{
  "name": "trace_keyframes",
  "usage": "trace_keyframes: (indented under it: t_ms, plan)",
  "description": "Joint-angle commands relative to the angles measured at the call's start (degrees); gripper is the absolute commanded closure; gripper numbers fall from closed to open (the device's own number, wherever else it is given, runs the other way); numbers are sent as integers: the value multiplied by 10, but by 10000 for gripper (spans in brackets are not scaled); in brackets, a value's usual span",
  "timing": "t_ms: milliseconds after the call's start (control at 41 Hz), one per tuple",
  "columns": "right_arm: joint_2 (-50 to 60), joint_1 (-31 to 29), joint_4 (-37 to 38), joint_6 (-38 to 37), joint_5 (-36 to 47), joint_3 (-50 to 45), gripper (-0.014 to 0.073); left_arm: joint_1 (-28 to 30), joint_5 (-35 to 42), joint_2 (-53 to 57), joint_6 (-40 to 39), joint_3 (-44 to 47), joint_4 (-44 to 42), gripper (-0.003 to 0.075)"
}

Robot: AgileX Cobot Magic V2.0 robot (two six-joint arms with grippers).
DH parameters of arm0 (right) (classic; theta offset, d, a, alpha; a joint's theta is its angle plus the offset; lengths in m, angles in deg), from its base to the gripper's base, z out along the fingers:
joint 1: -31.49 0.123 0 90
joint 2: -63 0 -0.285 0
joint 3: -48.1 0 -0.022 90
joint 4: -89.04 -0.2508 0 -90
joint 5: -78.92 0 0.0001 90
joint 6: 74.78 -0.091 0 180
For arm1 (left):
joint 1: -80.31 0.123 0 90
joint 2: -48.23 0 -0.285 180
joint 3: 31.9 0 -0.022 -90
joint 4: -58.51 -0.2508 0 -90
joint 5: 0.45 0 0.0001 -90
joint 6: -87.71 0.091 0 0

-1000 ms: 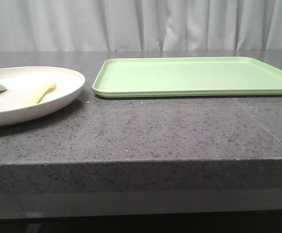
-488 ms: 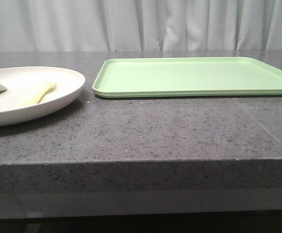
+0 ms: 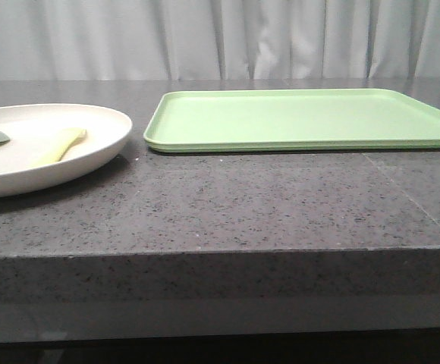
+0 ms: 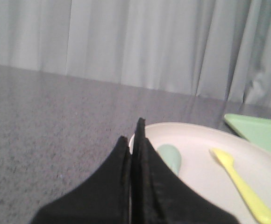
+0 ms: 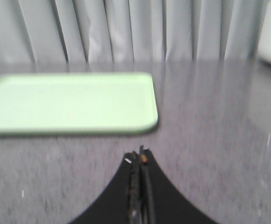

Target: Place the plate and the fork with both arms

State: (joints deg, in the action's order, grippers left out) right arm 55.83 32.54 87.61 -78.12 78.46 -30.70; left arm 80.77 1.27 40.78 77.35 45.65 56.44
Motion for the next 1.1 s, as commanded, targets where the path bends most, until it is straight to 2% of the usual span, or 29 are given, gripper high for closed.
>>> trace_keyframes:
  t_ms: [0, 73, 195, 293, 390, 512, 659, 780, 927, 1073]
  plan:
    - [11, -3, 5, 5, 116, 2, 657, 2, 102, 12, 1, 2, 4, 738]
    - [11, -3, 5, -2, 151, 4, 657, 2, 136, 12, 1, 0, 4, 738]
    - [11, -3, 5, -8, 122, 34, 657, 2, 132, 9, 1, -25, 4, 738]
    - [10, -3, 4, -9, 20, 96, 653, 2, 94, -2, 1, -66, -15, 738]
    - [-17, -4, 4, -9, -92, 168, 653, 2, 52, -36, 1, -115, -80, 738]
    - [-102, -4, 0, -13, -147, 245, 653, 2, -2, -105, 1, -186, -105, 738]
    - [-235, -4, -29, -24, -157, 320, 653, 2, -58, -201, 1, -258, -105, 738]
    - [-318, -4, -30, -23, -138, 347, 653, 2, -63, -286, 1, -296, -105, 738]
    - [-361, -4, -24, -23, -128, 355, 653, 2, -57, -334, 1, -314, -101, 738]
    - [-365, -3, 14, -23, -123, 355, 648, 2, -50, -350, 1, -314, -101, 737]
